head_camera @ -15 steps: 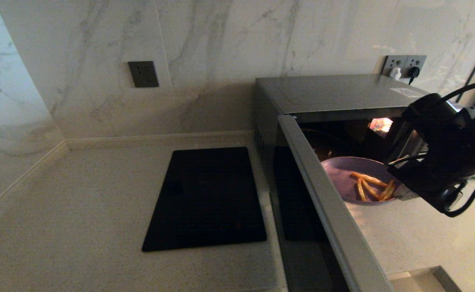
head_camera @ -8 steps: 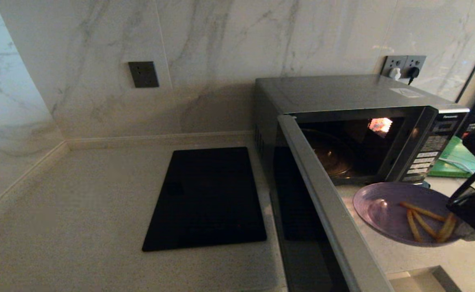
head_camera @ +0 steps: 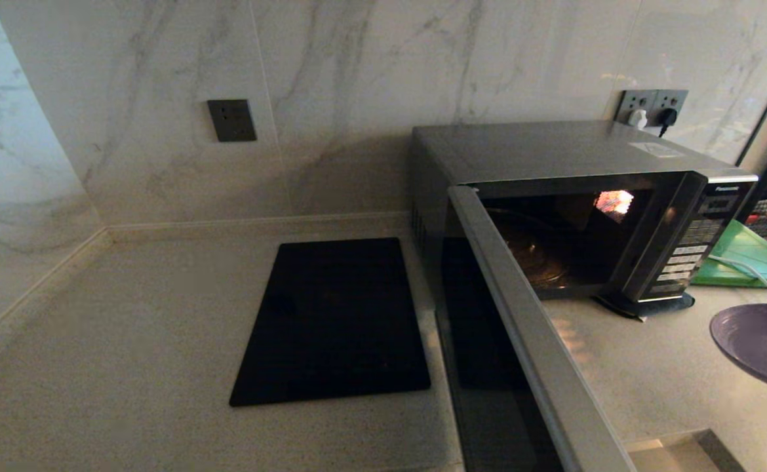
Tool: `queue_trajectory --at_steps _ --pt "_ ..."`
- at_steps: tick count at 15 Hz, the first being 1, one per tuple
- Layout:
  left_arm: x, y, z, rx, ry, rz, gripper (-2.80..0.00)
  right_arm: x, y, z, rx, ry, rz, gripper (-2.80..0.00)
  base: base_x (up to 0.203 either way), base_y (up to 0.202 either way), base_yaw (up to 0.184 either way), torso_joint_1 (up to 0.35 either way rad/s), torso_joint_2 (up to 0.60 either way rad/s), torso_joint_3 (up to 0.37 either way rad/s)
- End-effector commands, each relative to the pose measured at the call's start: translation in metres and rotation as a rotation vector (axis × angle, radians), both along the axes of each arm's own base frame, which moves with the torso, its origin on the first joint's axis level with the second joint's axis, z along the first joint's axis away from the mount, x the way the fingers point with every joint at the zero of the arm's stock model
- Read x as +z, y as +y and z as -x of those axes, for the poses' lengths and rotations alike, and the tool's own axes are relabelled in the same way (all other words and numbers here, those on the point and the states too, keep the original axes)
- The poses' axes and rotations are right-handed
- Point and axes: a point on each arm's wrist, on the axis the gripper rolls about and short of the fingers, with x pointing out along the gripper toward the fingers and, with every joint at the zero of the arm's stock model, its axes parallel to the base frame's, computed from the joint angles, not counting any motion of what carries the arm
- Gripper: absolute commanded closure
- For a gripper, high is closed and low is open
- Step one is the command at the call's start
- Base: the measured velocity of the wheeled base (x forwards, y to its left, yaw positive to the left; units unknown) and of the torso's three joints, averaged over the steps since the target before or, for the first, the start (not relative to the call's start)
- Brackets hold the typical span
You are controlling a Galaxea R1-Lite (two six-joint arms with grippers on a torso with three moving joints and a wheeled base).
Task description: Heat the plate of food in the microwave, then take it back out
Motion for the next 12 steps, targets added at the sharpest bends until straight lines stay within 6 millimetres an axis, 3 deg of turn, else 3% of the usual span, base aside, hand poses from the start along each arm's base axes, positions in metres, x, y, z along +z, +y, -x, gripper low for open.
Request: queue_trajectory --at_steps 1,7,12 --pt "0.000 0.000 0.000 0.001 0.001 0.001 0.00 -0.027 -0.040 -0.009 -0.085 0.033 0.000 0.00 0.000 0.000 0.000 0.000 0.00 0.000" --pt "0.000 0.000 0.000 0.001 0.001 0.001 0.00 -0.078 -0.114 -0.020 -0.142 0.090 -0.069 0.00 0.000 0.000 0.000 0.000 0.00 0.000" --pt "0.000 0.000 0.000 0.001 0.001 0.001 0.00 -0.097 -0.146 -0.020 -0.160 0.104 -0.089 0.00 0.000 0.000 0.000 0.000 0.00 0.000"
